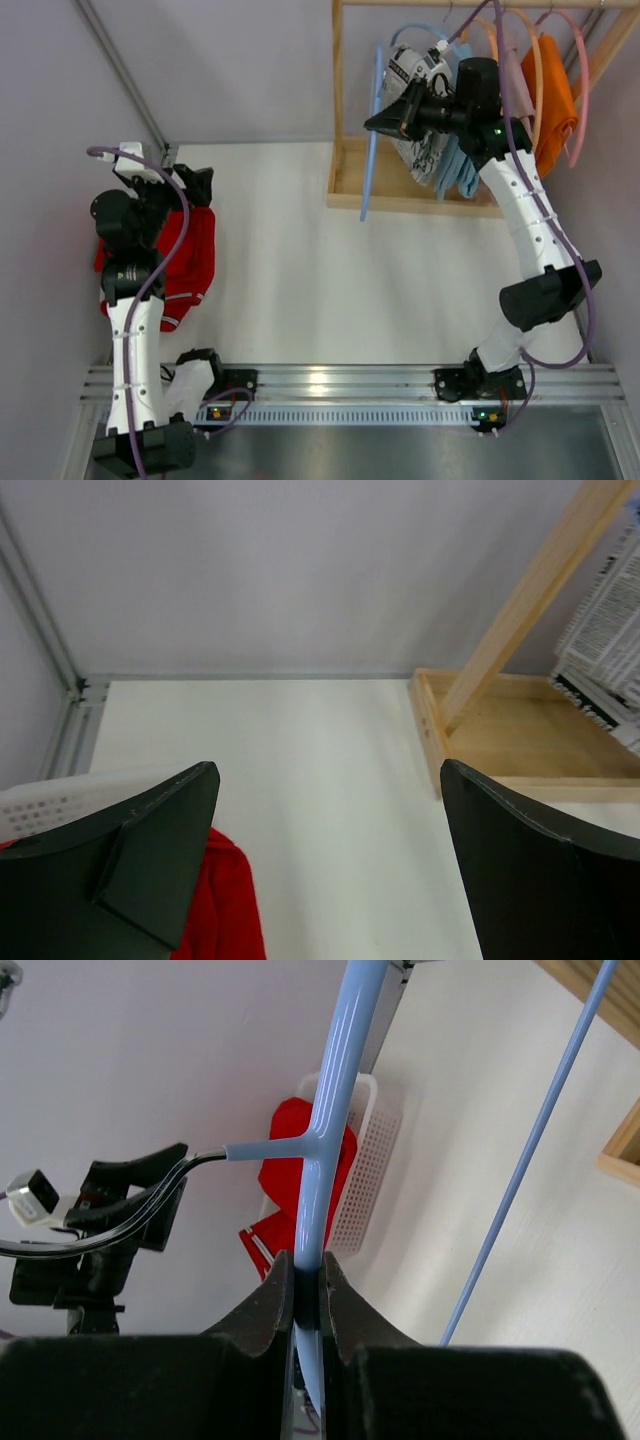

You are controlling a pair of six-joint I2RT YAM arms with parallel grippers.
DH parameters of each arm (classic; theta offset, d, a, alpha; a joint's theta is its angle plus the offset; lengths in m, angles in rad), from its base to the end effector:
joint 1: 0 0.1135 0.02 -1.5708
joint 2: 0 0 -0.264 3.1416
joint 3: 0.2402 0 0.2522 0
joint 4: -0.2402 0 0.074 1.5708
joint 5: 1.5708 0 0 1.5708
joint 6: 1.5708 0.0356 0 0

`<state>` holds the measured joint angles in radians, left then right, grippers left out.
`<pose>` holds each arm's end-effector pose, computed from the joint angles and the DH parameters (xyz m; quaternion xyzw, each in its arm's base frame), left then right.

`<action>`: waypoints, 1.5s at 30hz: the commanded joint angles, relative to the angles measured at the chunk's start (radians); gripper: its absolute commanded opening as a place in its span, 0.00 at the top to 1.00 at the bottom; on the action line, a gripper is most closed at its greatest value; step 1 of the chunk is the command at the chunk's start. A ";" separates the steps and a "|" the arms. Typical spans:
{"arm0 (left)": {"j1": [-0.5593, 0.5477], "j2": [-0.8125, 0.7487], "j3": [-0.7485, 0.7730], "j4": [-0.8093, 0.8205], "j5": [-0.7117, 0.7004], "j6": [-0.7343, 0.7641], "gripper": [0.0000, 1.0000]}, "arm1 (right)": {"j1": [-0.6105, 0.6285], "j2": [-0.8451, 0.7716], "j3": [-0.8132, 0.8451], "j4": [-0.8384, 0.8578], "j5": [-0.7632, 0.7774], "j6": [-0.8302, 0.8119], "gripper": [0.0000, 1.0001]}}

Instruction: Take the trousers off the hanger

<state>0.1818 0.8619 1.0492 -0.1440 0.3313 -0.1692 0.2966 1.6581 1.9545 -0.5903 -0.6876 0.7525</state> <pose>0.1842 0.0221 0.4231 -0.0018 0.6925 -0.1096 0.7131 0.3347 0.1259 0.4760 -0.0248 0.7819 0.5153 0.3501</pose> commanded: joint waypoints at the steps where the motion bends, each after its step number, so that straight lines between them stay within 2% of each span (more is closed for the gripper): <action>1: -0.008 -0.006 0.066 0.037 0.167 -0.068 0.02 | -0.008 0.022 0.119 0.105 0.019 0.042 1.00; 3: -0.059 0.037 0.113 0.037 0.230 -0.069 0.02 | -0.004 0.035 0.135 0.118 0.025 0.054 1.00; 5: -0.126 0.084 0.168 0.037 0.215 -0.035 0.02 | 0.009 0.037 0.135 0.127 0.029 0.062 1.00; 6: -0.236 0.100 0.187 0.037 0.201 -0.011 0.02 | 0.015 0.032 0.129 0.126 0.040 0.061 1.00; 7: -0.293 0.118 0.207 0.037 0.178 0.029 0.02 | 0.024 0.026 0.124 0.126 0.046 0.059 1.00; 8: -0.405 0.155 0.247 0.037 0.132 0.042 0.04 | 0.030 0.016 0.119 0.119 0.056 0.056 1.00; 11: -0.583 0.245 0.339 0.009 0.019 0.051 0.10 | 0.044 -0.003 0.089 0.115 0.082 0.041 1.00; 13: -0.648 0.299 0.380 -0.014 0.003 0.060 0.11 | 0.055 -0.008 0.083 0.101 0.098 0.022 1.00; 17: -0.862 0.344 0.397 -0.019 -0.132 0.105 0.10 | 0.073 -0.021 0.069 0.070 0.138 -0.013 1.00; 20: -0.965 0.387 0.408 -0.046 -0.213 0.105 0.11 | 0.082 -0.029 0.067 0.066 0.148 -0.025 1.00; 24: -1.028 0.436 0.405 -0.081 -0.317 0.074 0.17 | 0.093 -0.040 0.064 0.058 0.157 -0.031 1.00; 29: -1.081 0.476 0.367 -0.081 -0.458 0.054 0.30 | 0.107 -0.072 -0.005 0.070 0.148 -0.010 1.00; 34: -1.101 0.506 0.367 -0.081 -0.498 0.033 0.39 | 0.118 -0.093 -0.066 0.086 0.134 0.014 1.00; 38: -1.101 0.519 0.368 -0.081 -0.494 0.017 0.57 | 0.124 -0.103 -0.089 0.102 0.111 0.037 1.00; 41: -1.101 0.522 0.360 -0.082 -0.494 0.013 0.66 | 0.125 -0.106 -0.086 0.107 0.105 0.042 1.00; 45: -1.101 0.516 0.359 -0.092 -0.521 -0.009 0.92 | 0.125 -0.116 -0.091 0.109 0.097 0.044 1.00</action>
<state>-0.9062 1.3853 1.4059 -0.2600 -0.2043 -0.1806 0.4019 1.6054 1.8519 -0.5545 -0.5484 0.7811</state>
